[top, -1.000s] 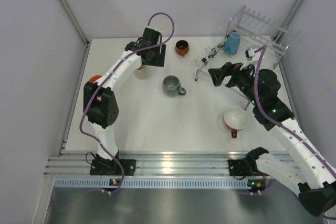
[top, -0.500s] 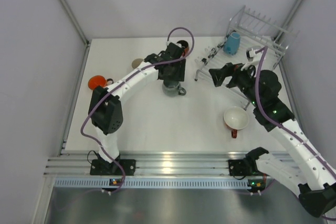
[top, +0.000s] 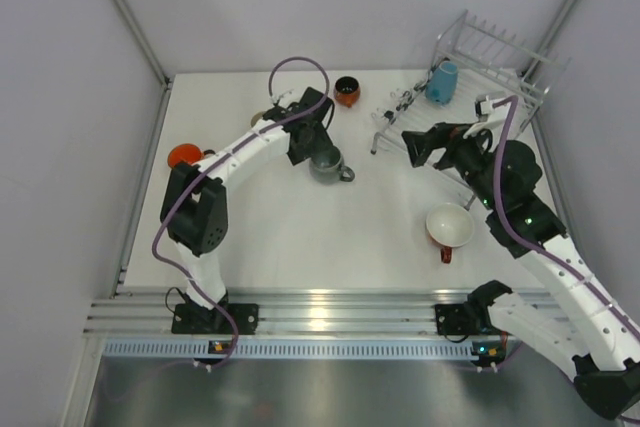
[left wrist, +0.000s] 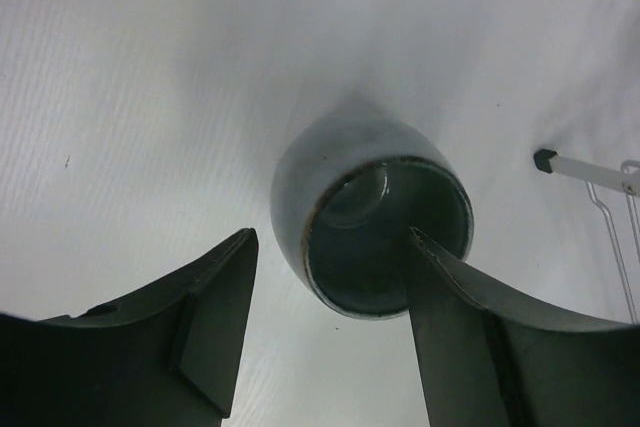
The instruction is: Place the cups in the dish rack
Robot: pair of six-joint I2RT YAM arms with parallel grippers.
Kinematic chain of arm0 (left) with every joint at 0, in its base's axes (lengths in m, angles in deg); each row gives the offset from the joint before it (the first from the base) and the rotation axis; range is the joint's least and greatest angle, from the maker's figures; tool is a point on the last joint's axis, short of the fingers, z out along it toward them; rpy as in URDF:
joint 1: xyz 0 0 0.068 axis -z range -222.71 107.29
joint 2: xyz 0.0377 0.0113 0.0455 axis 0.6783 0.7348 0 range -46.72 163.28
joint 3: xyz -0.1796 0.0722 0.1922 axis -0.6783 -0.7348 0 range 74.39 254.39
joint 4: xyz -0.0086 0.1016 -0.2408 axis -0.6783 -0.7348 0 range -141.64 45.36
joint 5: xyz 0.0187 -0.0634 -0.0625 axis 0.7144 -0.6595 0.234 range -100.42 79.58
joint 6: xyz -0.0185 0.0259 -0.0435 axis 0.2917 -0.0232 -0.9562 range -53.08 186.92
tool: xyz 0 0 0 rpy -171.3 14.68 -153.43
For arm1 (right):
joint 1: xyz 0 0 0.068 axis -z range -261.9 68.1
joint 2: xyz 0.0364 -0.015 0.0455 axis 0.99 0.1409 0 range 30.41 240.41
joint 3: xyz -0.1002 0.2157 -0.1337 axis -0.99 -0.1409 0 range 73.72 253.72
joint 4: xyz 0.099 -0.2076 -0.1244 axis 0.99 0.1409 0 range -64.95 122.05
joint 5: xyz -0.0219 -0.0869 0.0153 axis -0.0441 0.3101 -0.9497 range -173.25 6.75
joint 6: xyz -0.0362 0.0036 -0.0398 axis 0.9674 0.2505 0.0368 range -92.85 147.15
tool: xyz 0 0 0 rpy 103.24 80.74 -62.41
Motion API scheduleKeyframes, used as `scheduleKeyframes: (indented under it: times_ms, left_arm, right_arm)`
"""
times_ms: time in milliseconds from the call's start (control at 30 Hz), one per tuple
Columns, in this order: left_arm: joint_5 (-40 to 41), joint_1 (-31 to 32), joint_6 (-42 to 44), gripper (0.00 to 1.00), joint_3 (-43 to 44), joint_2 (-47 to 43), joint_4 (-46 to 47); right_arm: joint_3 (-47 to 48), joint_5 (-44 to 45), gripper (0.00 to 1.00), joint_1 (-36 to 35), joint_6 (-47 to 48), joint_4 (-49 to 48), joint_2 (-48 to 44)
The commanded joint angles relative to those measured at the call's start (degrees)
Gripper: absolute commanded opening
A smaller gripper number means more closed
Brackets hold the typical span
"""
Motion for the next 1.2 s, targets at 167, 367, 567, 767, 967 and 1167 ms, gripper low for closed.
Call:
scheduleKeyframes:
  times_ms: [167,367,567,767,967,1167]
  left_arm:
    - [-4.45,-2.44,-7.29,0.63,-2.12,-0.37,-0.44]
    - [-9.81,-3.15,-7.82,0.51,-0.19,3.40,-0.35]
    - [-10.44,-3.15,-7.21,0.40,-2.03,5.08,-0.44]
    - [-7.72,-3.33,-7.03,0.00,-3.09,2.98,-0.35]
    - [-8.05,-3.68,-4.49,0.00,-10.96,-5.88,11.63]
    - [-21.22,-7.98,-3.16,0.00,-35.82,-24.15,45.22]
  right_arm:
    - [-0.51,1.37,0.99,-1.39,1.18,-1.17,-1.22]
    - [-0.69,1.37,0.99,-1.39,1.18,-1.34,-1.22]
    - [-0.60,1.11,0.99,-1.31,1.09,-1.34,-0.96]
    - [-0.69,-1.44,0.99,-1.39,-0.14,-2.22,0.10]
    - [-0.16,-3.02,0.99,-1.30,-1.55,-2.31,0.80]
    - [0.19,-12.57,0.99,-0.87,-4.97,-2.83,2.90]
